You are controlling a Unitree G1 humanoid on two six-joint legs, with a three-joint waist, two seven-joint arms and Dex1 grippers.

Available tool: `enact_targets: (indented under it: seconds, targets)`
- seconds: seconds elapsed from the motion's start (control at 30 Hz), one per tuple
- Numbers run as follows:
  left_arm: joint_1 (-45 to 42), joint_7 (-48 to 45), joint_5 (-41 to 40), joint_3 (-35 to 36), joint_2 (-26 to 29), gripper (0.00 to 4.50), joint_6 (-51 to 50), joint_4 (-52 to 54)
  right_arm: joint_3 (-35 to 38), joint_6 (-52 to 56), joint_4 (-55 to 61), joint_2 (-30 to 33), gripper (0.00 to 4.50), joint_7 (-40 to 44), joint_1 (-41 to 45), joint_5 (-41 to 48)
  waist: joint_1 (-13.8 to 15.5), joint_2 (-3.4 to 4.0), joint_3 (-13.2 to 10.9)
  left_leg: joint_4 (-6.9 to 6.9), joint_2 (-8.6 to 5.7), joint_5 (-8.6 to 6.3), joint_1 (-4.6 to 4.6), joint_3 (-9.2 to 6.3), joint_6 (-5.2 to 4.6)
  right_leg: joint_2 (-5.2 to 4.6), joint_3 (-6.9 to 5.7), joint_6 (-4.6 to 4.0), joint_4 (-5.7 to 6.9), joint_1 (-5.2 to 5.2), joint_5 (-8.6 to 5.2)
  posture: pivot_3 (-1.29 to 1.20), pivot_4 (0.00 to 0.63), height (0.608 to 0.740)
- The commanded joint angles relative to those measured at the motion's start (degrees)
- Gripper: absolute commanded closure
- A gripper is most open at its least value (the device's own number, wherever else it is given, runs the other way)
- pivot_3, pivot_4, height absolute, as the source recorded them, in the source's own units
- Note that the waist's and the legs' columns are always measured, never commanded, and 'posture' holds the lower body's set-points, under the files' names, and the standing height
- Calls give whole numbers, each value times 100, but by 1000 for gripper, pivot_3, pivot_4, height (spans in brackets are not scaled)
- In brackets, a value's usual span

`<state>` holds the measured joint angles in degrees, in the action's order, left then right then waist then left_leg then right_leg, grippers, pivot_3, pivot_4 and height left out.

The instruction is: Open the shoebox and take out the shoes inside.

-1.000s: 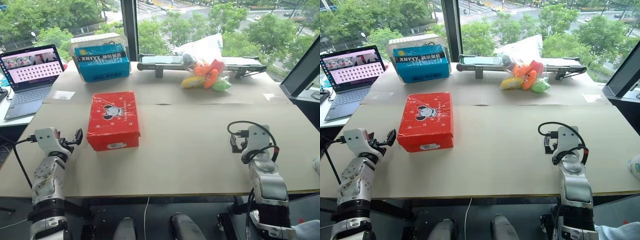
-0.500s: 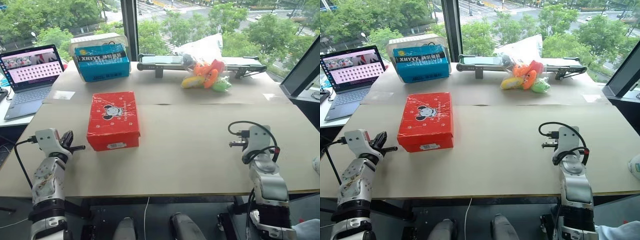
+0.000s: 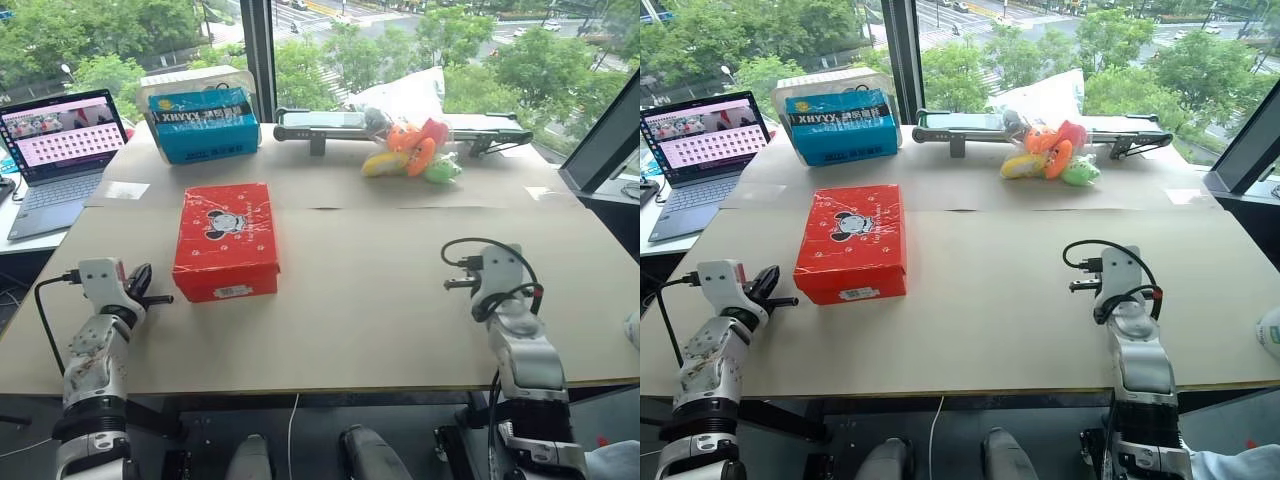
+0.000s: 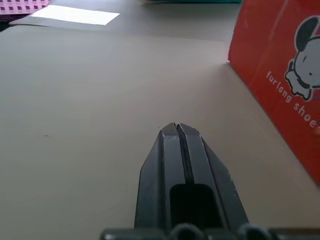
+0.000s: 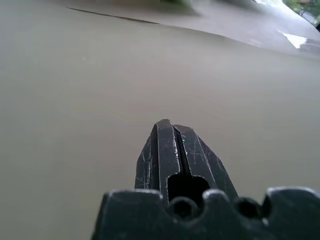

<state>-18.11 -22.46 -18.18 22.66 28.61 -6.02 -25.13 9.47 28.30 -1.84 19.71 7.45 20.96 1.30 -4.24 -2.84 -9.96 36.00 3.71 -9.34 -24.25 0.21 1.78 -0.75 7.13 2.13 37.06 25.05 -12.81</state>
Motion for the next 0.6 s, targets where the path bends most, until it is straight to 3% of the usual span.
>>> enact_targets:
  seconds: [0.03, 0.33, 0.4, 0.6]
  targets:
    - [-304, -479, 174, -301, 271, 4500, 91, -237, -624, -533, -767, -119, 4460, 653, 918, -4, -14, 0, 0, 0, 0, 0, 4, -1, 0, 2, 0, -1, 2, 0, 1, 0, 150, 736]
    - [-1067, -1157, 358, -932, 391, 4500, -48, -572, -1584, -1889, -3557, -1122, 4460, 1678, 2635, -110, 16, 1, 0, -4, 2, 0, -13, -8, 0, 6, -5, -2, -8, 1, 2, 0, 150, 736]
    - [-1115, -1213, 347, -974, 391, 4500, -100, -508, -1726, -2149, -4088, -1414, 4460, 1805, 2916, -167, 13, 1, -1, -8, 2, 0, -24, -7, 0, 4, -5, -35, -14, 11, 22, 0, 150, 736]
    - [-1085, -1264, 327, -1018, 383, 4500, -242, -289, -1932, -2650, -4872, -1994, 4460, 2005, 3359, -312, 2, 3, -2, -10, 4, 0, -36, -11, 0, 5, -12, -43, -7, 24, 26, 0, 150, 736]
